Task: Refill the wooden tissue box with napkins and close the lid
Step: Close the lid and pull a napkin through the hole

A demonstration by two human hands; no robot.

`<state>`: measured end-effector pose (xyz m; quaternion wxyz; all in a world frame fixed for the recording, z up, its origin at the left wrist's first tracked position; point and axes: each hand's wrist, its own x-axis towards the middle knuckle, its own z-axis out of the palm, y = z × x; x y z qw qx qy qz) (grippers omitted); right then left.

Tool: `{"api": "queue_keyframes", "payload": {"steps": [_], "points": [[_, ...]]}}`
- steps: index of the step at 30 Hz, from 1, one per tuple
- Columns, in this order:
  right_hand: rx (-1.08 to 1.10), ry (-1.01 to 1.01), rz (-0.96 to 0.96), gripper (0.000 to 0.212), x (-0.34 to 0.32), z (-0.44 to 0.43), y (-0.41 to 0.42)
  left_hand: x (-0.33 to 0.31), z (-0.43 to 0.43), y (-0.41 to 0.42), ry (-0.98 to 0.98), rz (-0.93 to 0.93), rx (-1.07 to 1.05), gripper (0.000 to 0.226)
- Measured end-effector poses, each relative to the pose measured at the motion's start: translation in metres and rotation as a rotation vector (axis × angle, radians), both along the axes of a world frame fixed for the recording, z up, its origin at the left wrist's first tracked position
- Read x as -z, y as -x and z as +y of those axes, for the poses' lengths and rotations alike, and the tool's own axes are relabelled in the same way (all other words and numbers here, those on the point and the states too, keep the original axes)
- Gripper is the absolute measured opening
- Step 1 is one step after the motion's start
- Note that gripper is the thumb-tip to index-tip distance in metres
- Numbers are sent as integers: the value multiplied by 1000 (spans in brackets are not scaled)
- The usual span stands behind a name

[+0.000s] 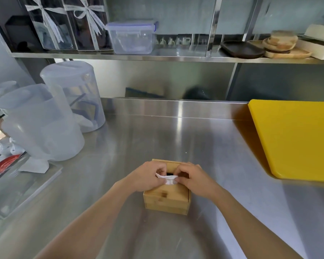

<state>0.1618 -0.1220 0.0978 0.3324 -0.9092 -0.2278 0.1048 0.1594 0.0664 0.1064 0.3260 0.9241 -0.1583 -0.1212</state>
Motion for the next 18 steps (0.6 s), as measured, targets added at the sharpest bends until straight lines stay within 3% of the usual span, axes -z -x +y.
{"api": "queue_keyframes", "payload": {"steps": [2, 4, 7, 18], "points": [[38, -39, 35, 34, 2, 1, 1, 1, 0, 2, 28, -27, -23, 23], [63, -65, 76, 37, 3, 1, 1, 3, 3, 2, 106, -13, -54, 18], [87, -114, 137, 31, 7, 0, 1, 3, 5, 1, 260, 35, -136, 6], [167, -381, 266, 21, 17, -2, -6, 7, 4, 0, 578, 80, -245, 14]]}}
